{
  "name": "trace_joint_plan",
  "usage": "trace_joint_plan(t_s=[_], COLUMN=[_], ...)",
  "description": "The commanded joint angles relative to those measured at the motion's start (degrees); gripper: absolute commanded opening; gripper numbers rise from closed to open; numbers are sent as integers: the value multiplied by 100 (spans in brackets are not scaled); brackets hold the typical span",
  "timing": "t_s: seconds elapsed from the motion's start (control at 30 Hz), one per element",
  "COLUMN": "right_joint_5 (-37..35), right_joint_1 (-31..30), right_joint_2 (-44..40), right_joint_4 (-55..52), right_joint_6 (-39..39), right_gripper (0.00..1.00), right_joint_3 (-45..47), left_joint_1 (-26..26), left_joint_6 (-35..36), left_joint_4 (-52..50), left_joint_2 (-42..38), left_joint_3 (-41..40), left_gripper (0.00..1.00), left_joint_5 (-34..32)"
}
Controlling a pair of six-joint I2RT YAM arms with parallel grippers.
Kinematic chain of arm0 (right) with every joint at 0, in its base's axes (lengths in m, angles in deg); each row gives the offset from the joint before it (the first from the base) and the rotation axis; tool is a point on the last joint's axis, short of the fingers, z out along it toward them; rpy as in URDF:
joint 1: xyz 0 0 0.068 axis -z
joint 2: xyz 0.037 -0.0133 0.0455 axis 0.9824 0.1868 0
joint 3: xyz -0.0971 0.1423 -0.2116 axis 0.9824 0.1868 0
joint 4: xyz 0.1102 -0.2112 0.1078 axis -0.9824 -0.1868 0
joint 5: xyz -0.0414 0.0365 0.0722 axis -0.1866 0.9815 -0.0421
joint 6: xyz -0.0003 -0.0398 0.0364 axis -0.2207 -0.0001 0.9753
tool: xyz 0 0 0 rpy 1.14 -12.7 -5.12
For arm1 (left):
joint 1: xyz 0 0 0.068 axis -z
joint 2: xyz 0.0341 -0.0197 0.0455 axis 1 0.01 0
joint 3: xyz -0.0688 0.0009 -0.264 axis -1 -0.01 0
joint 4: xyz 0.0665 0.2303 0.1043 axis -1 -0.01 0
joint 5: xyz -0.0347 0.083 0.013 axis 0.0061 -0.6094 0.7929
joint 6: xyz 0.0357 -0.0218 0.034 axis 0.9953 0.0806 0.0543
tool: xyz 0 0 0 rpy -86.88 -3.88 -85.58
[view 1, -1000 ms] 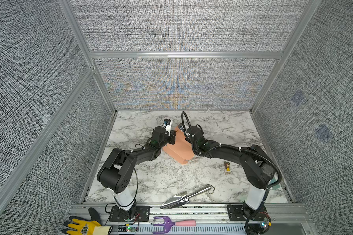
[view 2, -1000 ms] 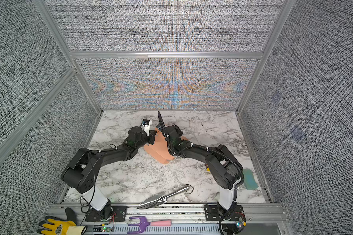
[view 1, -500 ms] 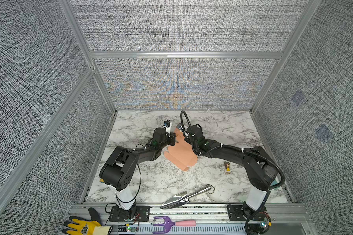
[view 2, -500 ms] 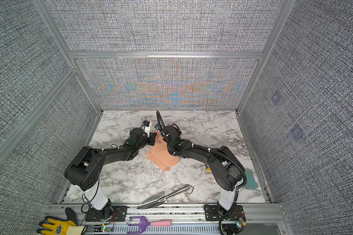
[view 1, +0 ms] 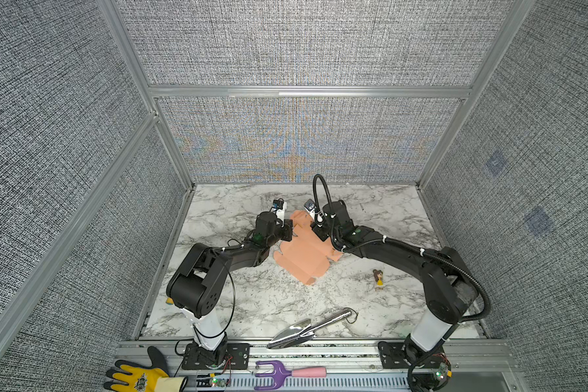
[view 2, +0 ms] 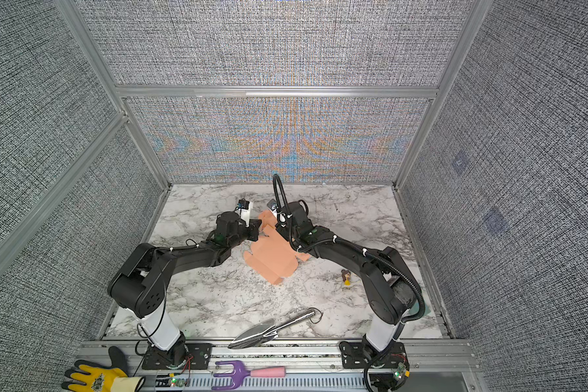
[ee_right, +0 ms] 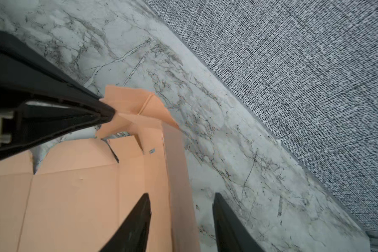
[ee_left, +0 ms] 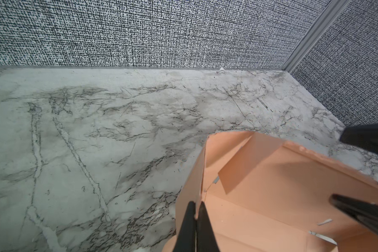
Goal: Assemble paper box
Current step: Fold the bottom flaps of the flat cardboard box at the center of the table.
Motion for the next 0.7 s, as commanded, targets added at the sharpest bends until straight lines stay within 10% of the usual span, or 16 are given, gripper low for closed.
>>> trace_joint_plan(t_s=[0.0,0.67], right_joint_5=[189,-1821], right_joint_1=[-37,-399], right_joint_2=[14,422], right_joint_4=[-99,1048], right_joint_6=[117,-462], right_gripper=[48,13], right_joint_3=[54,340], left_joint_1=[-3,31], left_joint_6=[-39,-61], left_joint_4=[111,36], left_joint_2=[24,33], left_joint_3=[64,113], left_gripper=[0,0], left_joint_5=[-24,26])
